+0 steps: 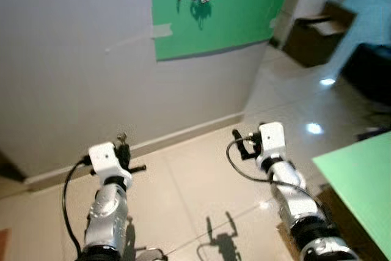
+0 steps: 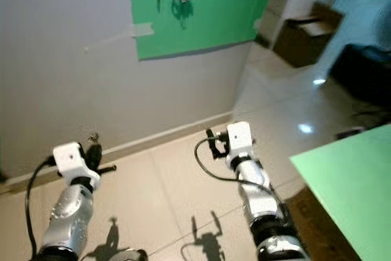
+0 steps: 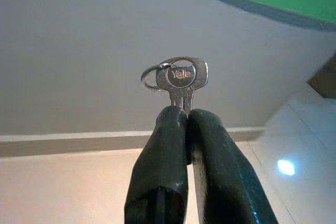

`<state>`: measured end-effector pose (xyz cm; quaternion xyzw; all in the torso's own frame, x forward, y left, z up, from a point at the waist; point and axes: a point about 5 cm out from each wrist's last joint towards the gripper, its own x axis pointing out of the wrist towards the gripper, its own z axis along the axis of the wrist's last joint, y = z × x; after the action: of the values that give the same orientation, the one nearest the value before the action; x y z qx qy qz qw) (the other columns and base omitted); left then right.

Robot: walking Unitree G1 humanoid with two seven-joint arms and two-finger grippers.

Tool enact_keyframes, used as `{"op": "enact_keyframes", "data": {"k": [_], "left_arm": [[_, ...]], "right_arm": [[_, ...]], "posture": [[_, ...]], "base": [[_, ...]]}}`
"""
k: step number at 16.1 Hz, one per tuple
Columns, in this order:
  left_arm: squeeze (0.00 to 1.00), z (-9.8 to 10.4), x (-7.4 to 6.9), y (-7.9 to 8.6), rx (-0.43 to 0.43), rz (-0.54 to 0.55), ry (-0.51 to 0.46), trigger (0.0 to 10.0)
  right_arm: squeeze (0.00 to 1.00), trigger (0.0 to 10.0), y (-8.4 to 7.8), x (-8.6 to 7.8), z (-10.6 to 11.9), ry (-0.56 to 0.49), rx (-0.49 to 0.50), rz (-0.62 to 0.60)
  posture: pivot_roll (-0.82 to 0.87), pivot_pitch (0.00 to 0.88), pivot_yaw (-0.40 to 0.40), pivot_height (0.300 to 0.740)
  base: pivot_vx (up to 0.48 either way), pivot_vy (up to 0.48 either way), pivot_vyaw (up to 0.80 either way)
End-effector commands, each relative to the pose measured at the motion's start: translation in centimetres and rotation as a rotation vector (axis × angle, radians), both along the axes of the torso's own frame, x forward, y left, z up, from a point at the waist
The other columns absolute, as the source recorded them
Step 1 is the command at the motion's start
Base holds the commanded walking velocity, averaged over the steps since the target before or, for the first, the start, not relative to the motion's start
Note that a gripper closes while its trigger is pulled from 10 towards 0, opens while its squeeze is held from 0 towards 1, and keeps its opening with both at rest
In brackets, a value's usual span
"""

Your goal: Hang keys on a hook

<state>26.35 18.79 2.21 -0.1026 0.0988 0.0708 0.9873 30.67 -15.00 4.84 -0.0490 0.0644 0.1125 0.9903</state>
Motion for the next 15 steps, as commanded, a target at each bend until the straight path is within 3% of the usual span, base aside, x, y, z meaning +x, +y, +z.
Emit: {"op": "enact_keyframes", "data": {"k": [1,6,8,15], "left_arm": [[0.0,0.4,0.3,-1.0,0.015,-0.034,-0.025,0.0],[0.0,0.8,1.2,-1.7,0.045,-0.069,-0.043,0.0],[0.0,1.1,1.6,-2.2,0.071,-0.086,-0.054,0.0],[0.0,1.4,2.2,-1.7,0.119,-0.089,-0.053,0.0]], "right_arm": [[0.0,10.0,-0.9,0.0,0.0,0.003,-0.014,-0.022],[0.0,10.0,-1.0,0.1,-0.2,0.013,-0.006,-0.037],[0.0,10.0,-0.6,-0.1,-0.5,0.022,-0.01,-0.03],[0.0,10.0,0.1,-0.4,-1.2,0.039,-0.006,-0.029]], "posture": [[-0.09,0.0,-0.072,0.74],[-0.1,0.0,-0.033,0.74],[-0.1,0.0,-0.024,0.74],[-0.1,0.0,0.007,0.74]], "base": [[0.0,0.0,0.0],[0.0,0.0,0.0],[0.439,0.0,0.0],[0.298,-0.366,0.0]]}}
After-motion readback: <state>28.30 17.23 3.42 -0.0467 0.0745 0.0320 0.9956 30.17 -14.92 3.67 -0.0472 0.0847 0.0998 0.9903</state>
